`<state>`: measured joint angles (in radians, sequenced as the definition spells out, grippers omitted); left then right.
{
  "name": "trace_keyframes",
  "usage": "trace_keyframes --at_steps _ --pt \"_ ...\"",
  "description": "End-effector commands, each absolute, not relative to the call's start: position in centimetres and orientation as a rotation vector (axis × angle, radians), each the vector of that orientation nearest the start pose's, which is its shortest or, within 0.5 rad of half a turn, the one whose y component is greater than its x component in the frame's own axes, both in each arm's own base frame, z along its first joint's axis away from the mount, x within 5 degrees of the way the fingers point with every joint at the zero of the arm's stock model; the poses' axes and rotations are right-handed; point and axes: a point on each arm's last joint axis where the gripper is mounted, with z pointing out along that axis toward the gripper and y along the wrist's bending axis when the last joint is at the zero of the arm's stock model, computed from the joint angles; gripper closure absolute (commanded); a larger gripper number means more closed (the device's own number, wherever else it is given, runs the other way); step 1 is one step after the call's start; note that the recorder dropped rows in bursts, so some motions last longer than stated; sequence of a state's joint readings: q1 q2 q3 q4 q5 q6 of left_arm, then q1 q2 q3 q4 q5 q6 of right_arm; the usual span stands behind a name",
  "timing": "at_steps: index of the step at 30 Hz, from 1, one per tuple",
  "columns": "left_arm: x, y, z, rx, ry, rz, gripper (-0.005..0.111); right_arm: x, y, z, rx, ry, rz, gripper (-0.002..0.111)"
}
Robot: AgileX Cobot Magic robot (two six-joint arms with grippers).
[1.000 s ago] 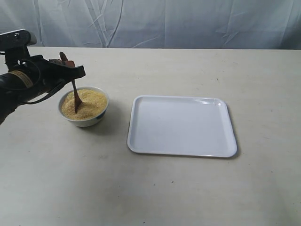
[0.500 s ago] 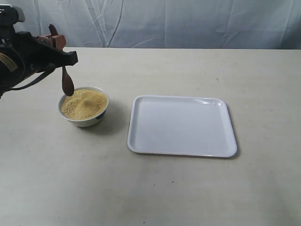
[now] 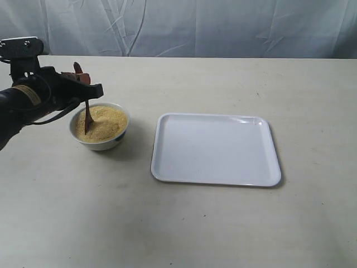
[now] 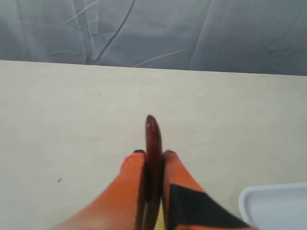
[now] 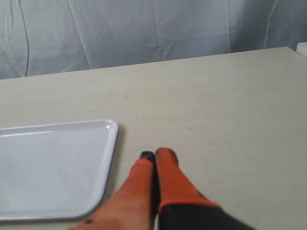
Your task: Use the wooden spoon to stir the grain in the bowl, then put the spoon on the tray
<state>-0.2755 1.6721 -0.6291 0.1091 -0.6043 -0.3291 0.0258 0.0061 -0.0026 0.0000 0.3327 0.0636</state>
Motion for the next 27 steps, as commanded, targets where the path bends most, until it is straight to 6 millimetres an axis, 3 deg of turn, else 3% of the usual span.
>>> trace_keyframes --at_steps 1,5,9,16,21,27 --pt "29.8 -9.2 19.5 0.049 1.887 -0.438 0.107 5.4 0.1 18.4 0.037 1.805 0.062 0.108" --pt "29.4 -9.0 21.3 0.079 1.812 -0.417 0.107 5.4 0.1 18.4 0.037 1.805 0.062 0.108" --pt "29.5 -8.3 21.7 0.109 1.784 -0.317 0.107 5.4 0.1 18.4 0.037 1.809 0.062 0.108" --pt "30.1 -8.1 19.8 0.033 1.853 -0.307 0.107 5.4 0.1 18.4 0.037 1.809 0.062 0.108" --pt "30.4 -8.2 17.9 -0.104 1.93 -0.395 0.107 5.4 0.1 18.4 0.037 1.809 0.062 0.108" --pt "30.2 -8.4 18.6 -0.139 1.917 -0.466 0.107 5.4 0.1 18.4 0.037 1.806 0.062 0.108"
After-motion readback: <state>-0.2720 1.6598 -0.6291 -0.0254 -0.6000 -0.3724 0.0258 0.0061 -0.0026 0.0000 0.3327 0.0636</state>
